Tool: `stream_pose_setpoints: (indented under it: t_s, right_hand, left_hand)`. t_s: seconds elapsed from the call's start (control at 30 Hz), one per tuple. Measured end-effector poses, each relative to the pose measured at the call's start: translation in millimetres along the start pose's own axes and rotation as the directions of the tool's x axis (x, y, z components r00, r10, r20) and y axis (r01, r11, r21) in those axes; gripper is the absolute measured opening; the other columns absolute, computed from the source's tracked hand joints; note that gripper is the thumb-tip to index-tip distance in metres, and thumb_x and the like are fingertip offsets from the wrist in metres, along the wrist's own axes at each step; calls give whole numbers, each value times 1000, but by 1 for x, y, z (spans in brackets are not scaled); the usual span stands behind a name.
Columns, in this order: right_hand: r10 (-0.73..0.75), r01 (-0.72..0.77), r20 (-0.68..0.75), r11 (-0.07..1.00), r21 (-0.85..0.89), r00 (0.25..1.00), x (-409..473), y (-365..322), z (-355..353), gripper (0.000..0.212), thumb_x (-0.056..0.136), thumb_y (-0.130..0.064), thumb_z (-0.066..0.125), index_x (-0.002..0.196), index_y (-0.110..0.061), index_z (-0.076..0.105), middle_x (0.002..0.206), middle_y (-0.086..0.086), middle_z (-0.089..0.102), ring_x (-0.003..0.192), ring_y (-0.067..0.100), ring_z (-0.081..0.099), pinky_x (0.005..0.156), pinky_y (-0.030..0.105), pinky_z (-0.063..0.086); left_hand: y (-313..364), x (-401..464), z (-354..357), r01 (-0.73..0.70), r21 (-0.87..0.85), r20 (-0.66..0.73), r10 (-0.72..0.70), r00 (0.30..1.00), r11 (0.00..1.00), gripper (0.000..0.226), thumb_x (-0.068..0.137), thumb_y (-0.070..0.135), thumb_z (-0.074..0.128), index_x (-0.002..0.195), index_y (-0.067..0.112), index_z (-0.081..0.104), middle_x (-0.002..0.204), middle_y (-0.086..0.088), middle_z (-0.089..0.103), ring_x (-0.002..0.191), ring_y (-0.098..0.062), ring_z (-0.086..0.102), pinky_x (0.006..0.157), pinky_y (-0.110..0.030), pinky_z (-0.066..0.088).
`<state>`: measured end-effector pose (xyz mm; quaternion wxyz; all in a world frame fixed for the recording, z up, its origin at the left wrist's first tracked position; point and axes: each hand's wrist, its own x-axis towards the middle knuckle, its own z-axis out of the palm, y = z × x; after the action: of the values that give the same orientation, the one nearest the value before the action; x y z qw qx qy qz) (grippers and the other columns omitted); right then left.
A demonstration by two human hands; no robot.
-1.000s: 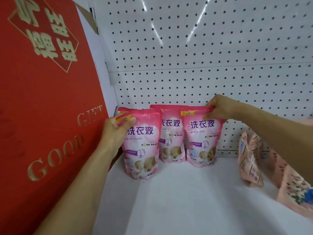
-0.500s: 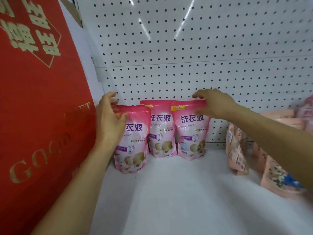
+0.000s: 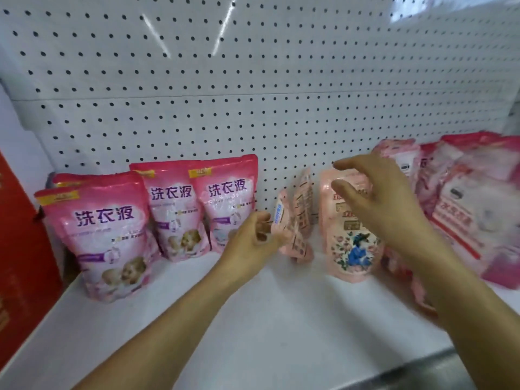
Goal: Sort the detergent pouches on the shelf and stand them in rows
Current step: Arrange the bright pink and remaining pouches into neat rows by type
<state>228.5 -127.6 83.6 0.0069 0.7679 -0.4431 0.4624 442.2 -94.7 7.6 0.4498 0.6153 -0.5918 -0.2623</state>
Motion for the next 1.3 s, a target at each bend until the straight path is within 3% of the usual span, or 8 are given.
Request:
stream_pose_setpoints:
  t_s: [0.17, 0.53, 0.73, 0.83, 0.93, 1.03, 1.17, 1.3]
  right_hand:
    - [43, -14, 195, 989, -149, 980, -8, 19, -11, 33, 85, -36, 69, 117, -26, 65, 111, -3, 70, 105, 21, 62, 92, 48, 49]
    - [-206, 344, 447, 904, -254, 871, -4, 7, -10, 20, 89, -21, 54, 97, -30, 70, 97, -1, 67, 89, 27, 61, 73, 37, 51]
    - [-396, 442, 382, 896, -36, 835, -20, -15, 5, 24, 87, -13, 60, 104, -25, 73, 103, -1, 71, 98, 26, 61, 81, 39, 48]
    - [-419, 428, 289, 903, 32, 861, -32, -9, 9, 34, 85, -6, 66, 117, -17, 68, 111, 1, 66, 103, 23, 55, 84, 36, 44]
    - [-452, 451, 154, 891, 48, 878, -47, -4, 18, 52, 80, 2, 68, 130, -14, 60, 130, 6, 59, 120, 24, 47, 100, 40, 41]
    - [-443, 446, -49, 891, 88, 895, -63, -9, 16, 51, 82, 10, 60, 130, -7, 58, 136, 12, 53, 125, 30, 46, 107, 42, 38]
    - [-393, 431, -204, 880, 200, 897, -101, -18, 14, 28, 89, -10, 63, 117, -5, 65, 110, 8, 65, 101, 24, 60, 86, 36, 49]
    - [-194, 160, 146, 963, 218, 970, -129, -26, 34, 40, 90, -41, 63, 127, -26, 55, 116, -7, 61, 101, 11, 59, 77, 32, 52]
  left_hand:
    - [2, 13, 12, 29, -16, -165, -32, 986, 999, 7, 93, 23, 64, 96, 18, 67, 89, -2, 73, 83, -23, 69, 72, -37, 57]
    - [32, -44, -18, 38, 54, -401, -14, 916, 998, 17, 90, 11, 59, 94, -3, 51, 86, -17, 71, 45, -15, 67, 40, -31, 52]
    - [38, -78, -10, 20, -31, -95, -23, 995, 999, 78, 52, 54, 87, 114, 34, 46, 134, -8, 50, 95, -15, 70, 76, -34, 61]
    - [37, -80, -33, -266, 336, 62, 261, 963, 904, 114, 53, 46, 92, 141, 60, 20, 153, 31, 0, 143, 0, 22, 111, -22, 31]
    - [37, -64, -48, -535, 620, 334, 425, 842, 573, 73, 64, 47, 84, 127, 54, 50, 159, 30, 6, 150, -5, -4, 119, -40, 11]
    - [40, -49, -49, -547, 717, 365, 435, 823, 433, 32, 67, 43, 83, 91, 24, 72, 141, 12, 55, 147, -16, 27, 121, -42, 15]
    - [42, -58, -54, -350, 518, 15, 401, 916, 780, 54, 61, 51, 80, 71, 0, 64, 82, 8, 70, 90, -16, 63, 104, -39, 44]
    - [54, -87, -57, -232, 220, -190, 275, 942, 947, 54, 47, 53, 76, 66, 3, 64, 58, 6, 70, 62, -24, 70, 55, -45, 58]
